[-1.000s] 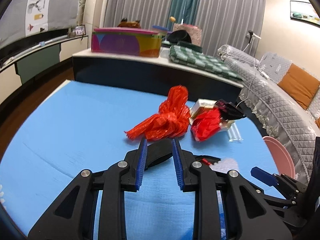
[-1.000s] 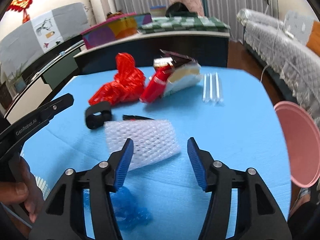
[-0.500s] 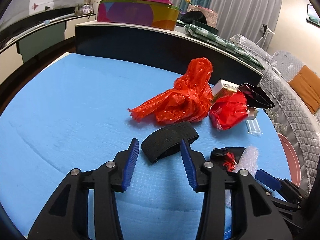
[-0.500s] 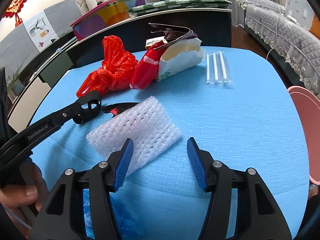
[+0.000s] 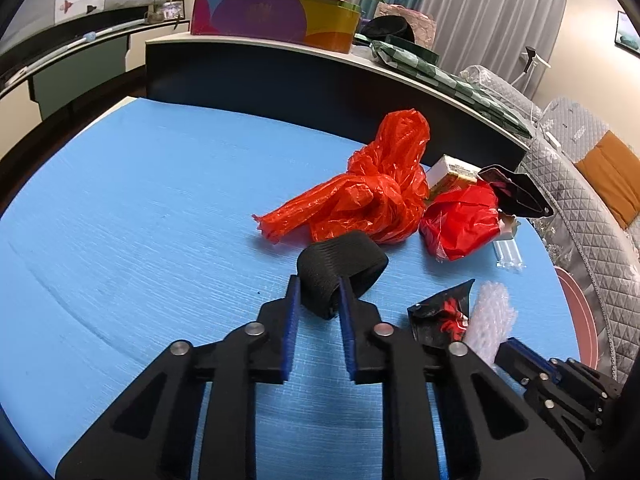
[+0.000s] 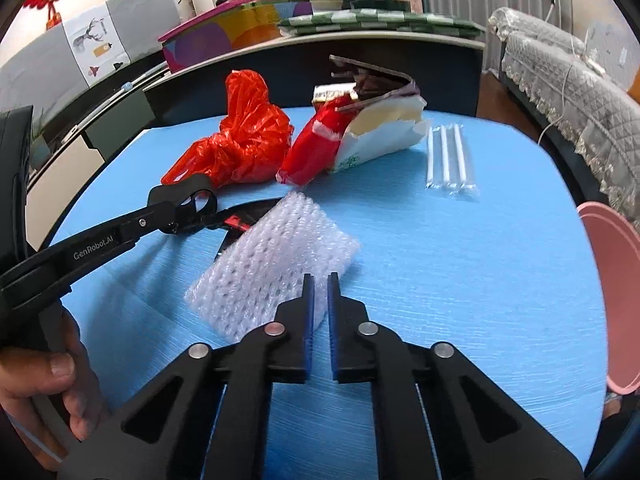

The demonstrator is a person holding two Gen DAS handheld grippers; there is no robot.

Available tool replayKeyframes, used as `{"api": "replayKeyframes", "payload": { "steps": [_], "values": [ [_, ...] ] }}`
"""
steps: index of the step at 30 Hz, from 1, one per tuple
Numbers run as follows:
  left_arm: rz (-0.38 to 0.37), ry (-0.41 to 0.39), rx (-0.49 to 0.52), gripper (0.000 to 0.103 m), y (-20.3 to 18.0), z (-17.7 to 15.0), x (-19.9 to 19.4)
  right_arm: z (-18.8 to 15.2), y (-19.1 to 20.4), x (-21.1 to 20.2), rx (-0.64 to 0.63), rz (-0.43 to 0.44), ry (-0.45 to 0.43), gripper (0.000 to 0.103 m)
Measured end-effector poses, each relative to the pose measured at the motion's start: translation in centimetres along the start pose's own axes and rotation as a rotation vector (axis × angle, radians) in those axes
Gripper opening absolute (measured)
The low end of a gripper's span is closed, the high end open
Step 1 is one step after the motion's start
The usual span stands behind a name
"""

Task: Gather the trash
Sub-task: 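Lift and carry the bubble wrap and black band with both tools over the pink bin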

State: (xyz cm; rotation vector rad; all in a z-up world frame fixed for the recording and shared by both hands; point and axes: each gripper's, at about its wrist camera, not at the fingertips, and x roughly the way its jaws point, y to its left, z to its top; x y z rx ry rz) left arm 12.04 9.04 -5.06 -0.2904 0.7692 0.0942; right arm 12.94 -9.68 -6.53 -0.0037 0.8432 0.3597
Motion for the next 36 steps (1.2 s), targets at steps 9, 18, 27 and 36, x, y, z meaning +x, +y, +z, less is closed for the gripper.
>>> {"api": "replayKeyframes", "payload": {
  "steps": [9, 18, 27, 36],
  "values": [
    [-0.005, -0.045, 0.035, 0.013, -1.3, 0.2, -1.7, 0.5, -0.9, -3.3, -0.003, -0.042, -0.09, 0.004],
    [-0.013, -0.086, 0.075, 0.013, -2.9, 0.0, -3.6, 0.5, -2.8, -6.7, 0.018, -0.085, -0.153, 0.004],
    [-0.047, -0.127, 0.133, 0.013, -4.9, -0.7, -5.7, 0.5, -4.8, -9.9, 0.039, -0.127, -0.213, 0.003],
    [-0.093, -0.156, 0.186, 0.013, -7.1, -1.3, -7.4, 0.5, -7.1, -12.5, 0.078, -0.177, -0.261, 0.003]
  ]
}}
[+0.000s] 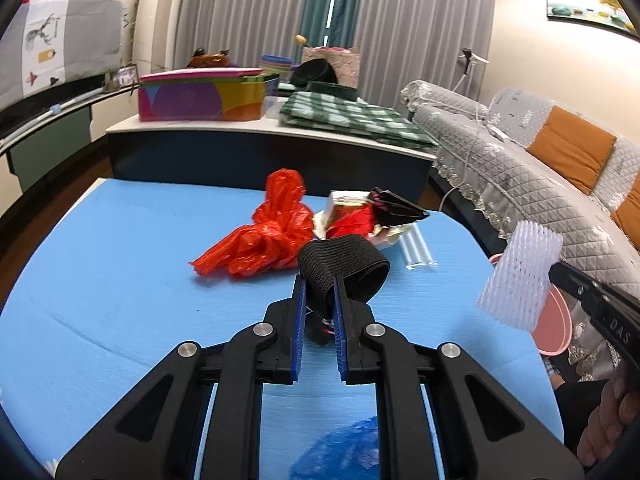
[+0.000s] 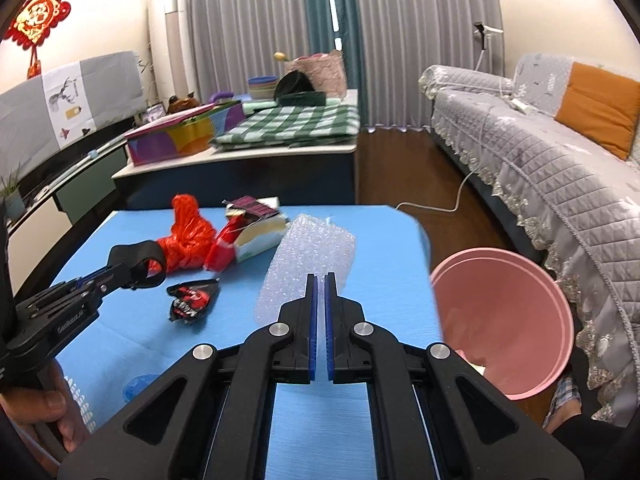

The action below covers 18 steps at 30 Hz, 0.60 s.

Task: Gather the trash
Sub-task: 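Lift and carry the bubble wrap and black band with both tools over the pink bin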

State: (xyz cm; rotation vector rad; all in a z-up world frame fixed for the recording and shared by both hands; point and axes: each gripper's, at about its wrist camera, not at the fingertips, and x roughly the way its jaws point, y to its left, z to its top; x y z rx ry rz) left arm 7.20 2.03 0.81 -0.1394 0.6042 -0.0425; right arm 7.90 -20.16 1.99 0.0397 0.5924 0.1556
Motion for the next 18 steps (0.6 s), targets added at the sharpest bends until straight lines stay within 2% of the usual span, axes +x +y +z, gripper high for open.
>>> {"api": "replayKeyframes", "payload": {
  "steps": [18],
  "values": [
    [-0.091, -0.011, 0.087, 0.013, -5.6, 0.4, -0.1, 1.5, -6.9, -2.8, 0.064, -0.144, -0.064, 0.003]
  ]
}}
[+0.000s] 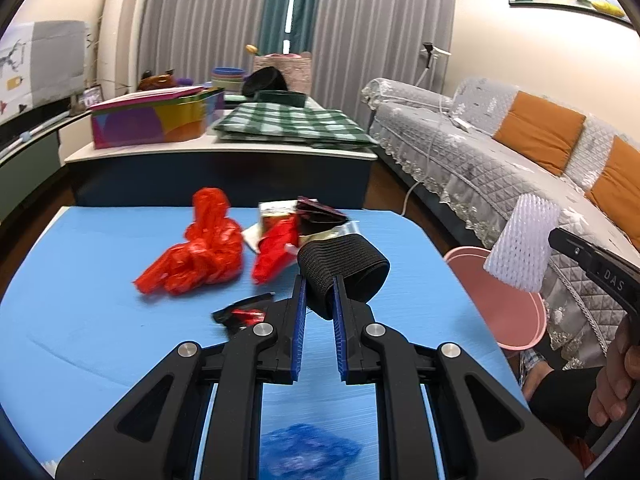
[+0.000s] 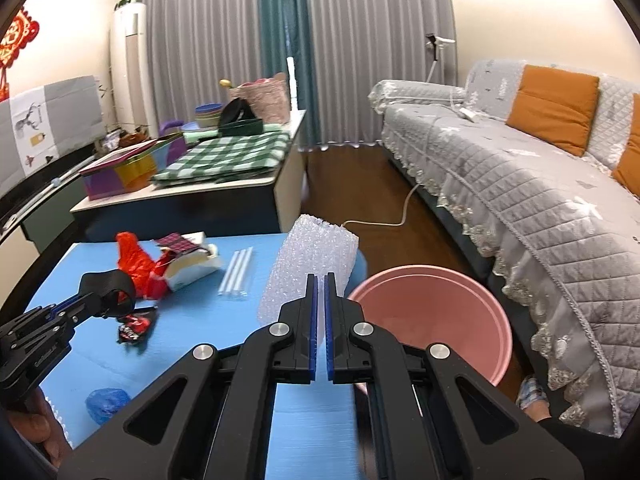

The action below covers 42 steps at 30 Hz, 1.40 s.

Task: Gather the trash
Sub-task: 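Lift and carry the bubble wrap and black band with both tools over the pink bin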

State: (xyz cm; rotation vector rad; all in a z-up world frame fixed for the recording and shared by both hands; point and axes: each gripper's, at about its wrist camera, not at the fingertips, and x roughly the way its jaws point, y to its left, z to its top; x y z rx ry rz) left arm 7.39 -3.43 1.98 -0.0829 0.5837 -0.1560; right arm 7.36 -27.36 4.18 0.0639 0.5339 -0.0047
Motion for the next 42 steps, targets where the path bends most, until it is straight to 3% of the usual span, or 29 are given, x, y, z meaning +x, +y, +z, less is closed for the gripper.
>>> {"api": "replayKeyframes", "payload": {
  "steps": [25, 42],
  "values": [
    [-0.155, 0.014, 0.121, 0.013, -10.8, 3.1, 4.1, 1.1, -9.5, -0.1, 0.123, -0.197, -0.03, 0.003],
    [-0.217, 0.04, 0.159, 0.013, -18.3, 5.1, 8.8, 1.3, -13.6, 1.1, 0.208, -0.246, -0.02, 0.003]
  ]
}}
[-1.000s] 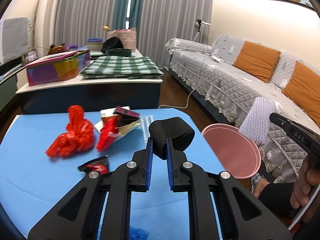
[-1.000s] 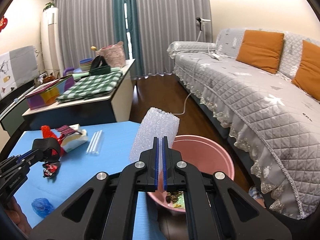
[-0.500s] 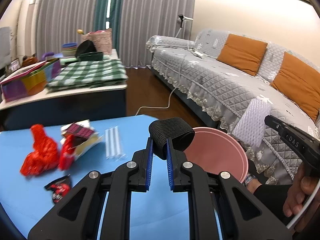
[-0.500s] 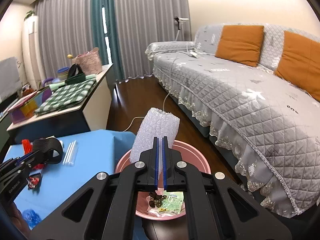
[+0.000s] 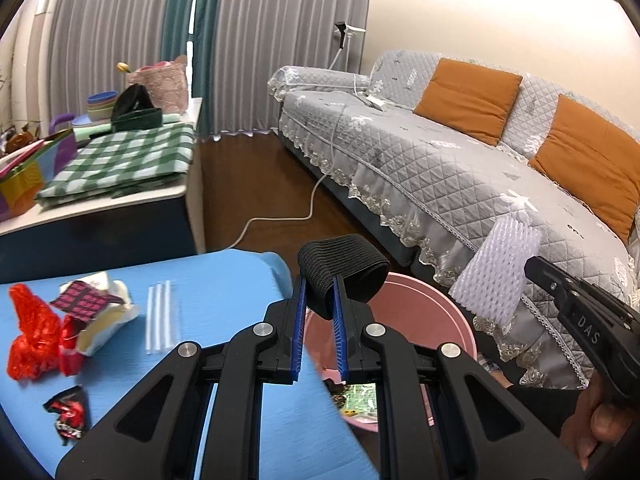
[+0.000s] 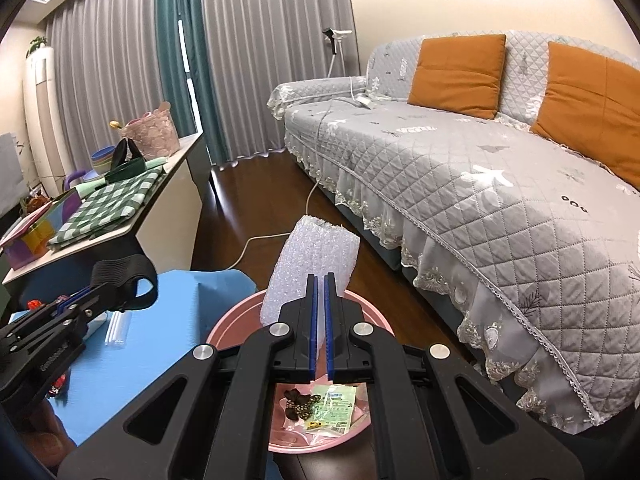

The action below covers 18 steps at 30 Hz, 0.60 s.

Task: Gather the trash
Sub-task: 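Lift and carry the bubble wrap and black band with both tools over the pink bin, then open both tools to drop the bubble wrap and black band into the bin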

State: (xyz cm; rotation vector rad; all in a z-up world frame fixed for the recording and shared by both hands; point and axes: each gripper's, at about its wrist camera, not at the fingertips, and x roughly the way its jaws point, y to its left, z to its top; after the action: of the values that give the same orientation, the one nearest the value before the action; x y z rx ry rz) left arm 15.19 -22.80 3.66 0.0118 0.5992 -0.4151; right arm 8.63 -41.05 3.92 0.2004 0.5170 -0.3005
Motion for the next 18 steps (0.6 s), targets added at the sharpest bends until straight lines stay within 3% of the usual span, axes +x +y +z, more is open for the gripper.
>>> {"api": "replayKeyframes", "payload": {
  "steps": [16, 18],
  "values": [
    [-0.044, 0.011, 0.036, 0.013, -2.4, 0.6, 2.6, -0.3, -0.9, 1.4, 0.019, -0.019, 0.027, 0.003],
    [-0.051, 0.016, 0.037, 0.014, -2.6, 0.7, 2.9, -0.4, -0.9, 1.6, 0.017, -0.027, 0.035, 0.007]
  ]
}}
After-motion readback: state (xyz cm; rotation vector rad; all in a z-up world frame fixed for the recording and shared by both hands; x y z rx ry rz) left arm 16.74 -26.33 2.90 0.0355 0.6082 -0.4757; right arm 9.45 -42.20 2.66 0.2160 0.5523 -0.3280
